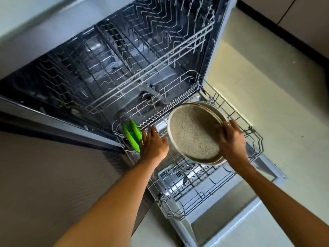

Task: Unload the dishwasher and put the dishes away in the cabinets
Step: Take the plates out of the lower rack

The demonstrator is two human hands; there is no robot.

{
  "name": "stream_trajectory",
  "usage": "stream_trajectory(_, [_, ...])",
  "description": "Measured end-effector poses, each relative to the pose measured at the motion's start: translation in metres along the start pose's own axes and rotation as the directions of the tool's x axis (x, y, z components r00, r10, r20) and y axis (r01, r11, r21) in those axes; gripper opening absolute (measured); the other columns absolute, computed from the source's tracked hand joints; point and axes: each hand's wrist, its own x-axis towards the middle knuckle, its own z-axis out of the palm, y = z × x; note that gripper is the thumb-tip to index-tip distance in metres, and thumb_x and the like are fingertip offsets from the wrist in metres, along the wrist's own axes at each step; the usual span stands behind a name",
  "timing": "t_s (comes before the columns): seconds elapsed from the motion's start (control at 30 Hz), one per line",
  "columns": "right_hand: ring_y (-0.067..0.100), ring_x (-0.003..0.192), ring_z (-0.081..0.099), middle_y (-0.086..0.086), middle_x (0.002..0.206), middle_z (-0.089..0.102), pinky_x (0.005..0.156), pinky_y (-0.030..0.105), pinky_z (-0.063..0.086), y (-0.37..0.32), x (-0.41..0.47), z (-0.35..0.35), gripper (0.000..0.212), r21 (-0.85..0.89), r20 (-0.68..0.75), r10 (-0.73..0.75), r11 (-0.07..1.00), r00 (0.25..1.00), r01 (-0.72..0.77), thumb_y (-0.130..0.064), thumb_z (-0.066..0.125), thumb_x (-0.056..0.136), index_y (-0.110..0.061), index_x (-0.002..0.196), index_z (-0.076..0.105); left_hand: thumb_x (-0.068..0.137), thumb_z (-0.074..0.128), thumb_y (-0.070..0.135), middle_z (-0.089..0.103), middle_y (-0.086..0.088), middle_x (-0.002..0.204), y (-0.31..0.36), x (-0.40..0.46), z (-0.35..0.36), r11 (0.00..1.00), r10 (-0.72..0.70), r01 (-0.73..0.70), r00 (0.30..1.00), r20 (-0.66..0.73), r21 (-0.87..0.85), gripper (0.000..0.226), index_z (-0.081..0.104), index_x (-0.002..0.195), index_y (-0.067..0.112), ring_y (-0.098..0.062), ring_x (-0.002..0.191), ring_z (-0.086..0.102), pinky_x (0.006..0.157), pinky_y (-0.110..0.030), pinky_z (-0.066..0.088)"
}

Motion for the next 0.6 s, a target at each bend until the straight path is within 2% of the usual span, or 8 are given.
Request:
stream_trajectory(0.1, [0.001,0.054,0.038,0.002,0.076,0.047,0.044,0.003,0.033,0.007,-0.005,-0.035,0.025,0.163,-0.056,0.117,0.981,0.992,-0.106,-0.022,0.048,0.097,-0.007,0.079,0.055,0.101,0.029,0.04,0.014,-0.012,0.158,0.018,-0.011,0.004,0.991,0.008,-0.01,1.0,-0.015,-0.131,0.062,0.007,0.151,0.011,-0.031,0.145,0.013,0.118,-0.046,0.015])
stream_trajectory(0.2, [0.013,0.049,0.039,-0.001,0.058,0.044,0.046,0.02,0.038,0.018,-0.018,-0.068,0.041,0.49,-0.058,0.24,0.853,0.969,-0.182,-0.041,0.049,0.094,-0.009,0.069,0.052,0.103,0.02,0.038,0.035,-0.016,0.149,0.043,-0.025,0.002,0.896,-0.043,0.03,0.999,-0.02,-0.444,0.054,0.023,0.148,0.009,-0.034,0.134,0.037,0.11,-0.043,0.03])
stream_trajectory(0.23, [0.016,0.055,0.049,0.003,0.063,0.051,0.051,0.027,0.045,0.022,-0.022,-0.076,0.042,0.579,-0.036,0.272,0.79,0.962,-0.202,-0.042,0.05,0.095,-0.006,0.075,0.059,0.103,0.019,0.04,0.04,-0.015,0.146,0.05,-0.028,0.0,0.823,-0.078,0.079,0.997,0.024,-0.563,0.052,0.029,0.145,0.011,-0.033,0.13,0.043,0.106,-0.043,0.034])
stream_trajectory(0.3, [0.024,0.079,0.065,0.01,0.084,0.067,0.074,0.043,0.056,0.031,-0.031,-0.093,0.034,0.747,0.033,0.36,0.611,0.932,-0.263,-0.04,0.054,0.092,-0.011,0.086,0.069,0.102,0.021,0.047,0.052,-0.008,0.135,0.062,-0.039,-0.003,0.658,-0.085,0.204,0.976,0.198,-0.724,0.052,0.042,0.136,0.014,-0.03,0.117,0.055,0.095,-0.042,0.044])
stream_trajectory(0.37, [0.036,0.096,0.066,0.015,0.096,0.07,0.086,0.055,0.051,0.032,-0.042,-0.112,0.034,0.834,0.116,0.423,0.45,0.899,-0.32,-0.046,0.06,0.084,-0.015,0.088,0.073,0.098,0.028,0.055,0.061,-0.009,0.123,0.066,-0.053,-0.008,0.559,0.023,0.278,0.937,0.349,-0.781,0.055,0.052,0.126,0.014,-0.025,0.107,0.059,0.088,-0.04,0.047])
stream_trajectory(0.4, [0.038,0.098,0.065,0.017,0.098,0.07,0.087,0.057,0.051,0.032,-0.047,-0.12,0.04,0.843,0.135,0.433,0.422,0.891,-0.333,-0.05,0.063,0.08,-0.013,0.091,0.073,0.096,0.033,0.058,0.065,-0.01,0.117,0.068,-0.058,-0.012,0.516,0.085,0.289,0.919,0.384,-0.806,0.057,0.056,0.121,0.013,-0.024,0.104,0.061,0.088,-0.04,0.049])
stream_trajectory(0.47, [0.033,0.091,0.068,0.016,0.098,0.069,0.083,0.056,0.054,0.031,-0.057,-0.135,0.057,0.839,0.136,0.466,0.415,0.874,-0.352,-0.053,0.064,0.076,-0.004,0.104,0.066,0.09,0.042,0.062,0.069,-0.012,0.105,0.076,-0.075,-0.023,0.435,0.19,0.275,0.903,0.386,-0.857,0.059,0.06,0.113,0.011,-0.024,0.098,0.064,0.087,-0.041,0.053])
stream_trajectory(0.6, [0.023,0.077,0.072,0.011,0.093,0.072,0.059,0.04,0.059,0.018,-0.084,-0.159,0.04,0.848,0.203,0.445,0.366,0.872,-0.384,-0.046,0.043,0.095,-0.012,0.1,0.064,0.083,0.051,0.063,0.07,-0.009,0.103,0.097,-0.116,-0.051,0.449,0.29,0.132,0.914,0.284,-0.884,0.049,0.066,0.103,0.021,-0.025,0.099,0.065,0.086,-0.042,0.053])
